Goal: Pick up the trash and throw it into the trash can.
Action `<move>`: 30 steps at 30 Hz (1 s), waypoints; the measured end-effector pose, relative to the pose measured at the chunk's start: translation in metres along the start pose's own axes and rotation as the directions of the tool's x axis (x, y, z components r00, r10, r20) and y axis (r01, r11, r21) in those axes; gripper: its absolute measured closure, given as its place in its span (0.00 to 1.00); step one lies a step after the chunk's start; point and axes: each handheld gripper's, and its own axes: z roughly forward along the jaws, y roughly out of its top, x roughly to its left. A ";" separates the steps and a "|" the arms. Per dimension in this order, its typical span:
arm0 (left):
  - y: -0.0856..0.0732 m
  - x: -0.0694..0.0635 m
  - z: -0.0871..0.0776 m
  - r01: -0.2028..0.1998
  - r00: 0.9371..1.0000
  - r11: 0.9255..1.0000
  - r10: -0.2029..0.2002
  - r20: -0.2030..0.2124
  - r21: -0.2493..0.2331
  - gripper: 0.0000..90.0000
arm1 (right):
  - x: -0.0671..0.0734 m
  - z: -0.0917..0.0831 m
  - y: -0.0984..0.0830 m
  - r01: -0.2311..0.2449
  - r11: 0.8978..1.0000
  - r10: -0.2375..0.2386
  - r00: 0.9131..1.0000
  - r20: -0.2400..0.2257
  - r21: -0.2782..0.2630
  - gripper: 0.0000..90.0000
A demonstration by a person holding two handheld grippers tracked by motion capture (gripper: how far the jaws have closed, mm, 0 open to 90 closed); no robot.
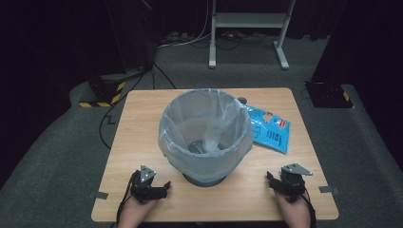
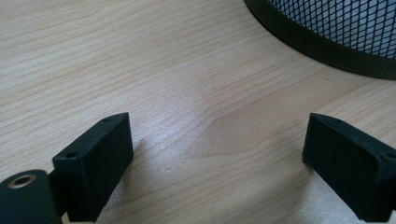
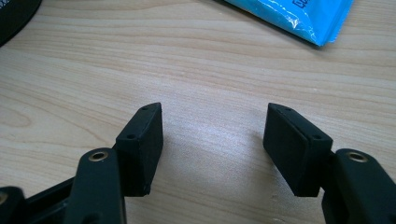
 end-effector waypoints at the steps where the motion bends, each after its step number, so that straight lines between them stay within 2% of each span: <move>1: 0.000 0.000 0.000 0.003 1.000 1.000 -0.003 -0.003 -0.001 0.09 | 0.000 0.000 0.000 0.000 1.000 0.000 1.000 0.000 0.000 0.42; 17: 0.000 0.000 -0.001 -0.007 1.000 1.000 0.007 0.002 0.008 0.09 | 0.000 0.000 0.000 -0.001 1.000 0.001 1.000 0.001 0.000 0.42; 20: -0.001 -0.001 -0.001 0.006 1.000 1.000 -0.006 -0.002 0.000 0.10 | 0.000 -0.001 0.000 -0.001 1.000 0.001 1.000 -0.002 0.002 0.42; 22: -0.002 -0.001 -0.002 0.006 1.000 1.000 -0.006 -0.003 -0.001 0.10 | 0.000 -0.002 0.000 0.012 1.000 -0.013 1.000 -0.005 -0.004 0.47; 24: -0.002 -0.001 -0.002 0.007 1.000 1.000 -0.007 -0.005 -0.001 0.11 | -0.001 -0.007 0.000 0.024 0.998 -0.024 1.000 0.010 -0.051 0.53; 26: -0.002 0.000 -0.002 0.005 1.000 1.000 -0.005 -0.007 -0.002 0.11 | -0.007 -0.010 0.006 -0.003 0.997 0.004 1.000 0.009 -0.071 0.56; 27: -0.002 0.000 -0.002 0.006 1.000 1.000 -0.006 -0.006 -0.002 0.11 | -0.017 -0.010 0.016 -0.026 0.995 0.028 0.999 0.019 -0.093 0.60; 28: -0.001 0.000 -0.002 0.008 1.000 1.000 -0.008 -0.007 -0.003 0.11 | -0.023 -0.008 0.022 -0.035 0.994 0.039 0.999 0.030 -0.101 0.61; 29: -0.001 0.000 -0.002 0.008 1.000 1.000 -0.008 -0.007 -0.003 0.11 | -0.023 -0.008 0.022 -0.035 0.994 0.039 0.999 0.030 -0.101 0.61; 30: -0.001 0.000 -0.001 0.008 1.000 1.000 -0.008 -0.008 -0.003 0.11 | -0.036 -0.001 0.035 -0.072 0.991 0.079 0.995 0.056 -0.110 0.64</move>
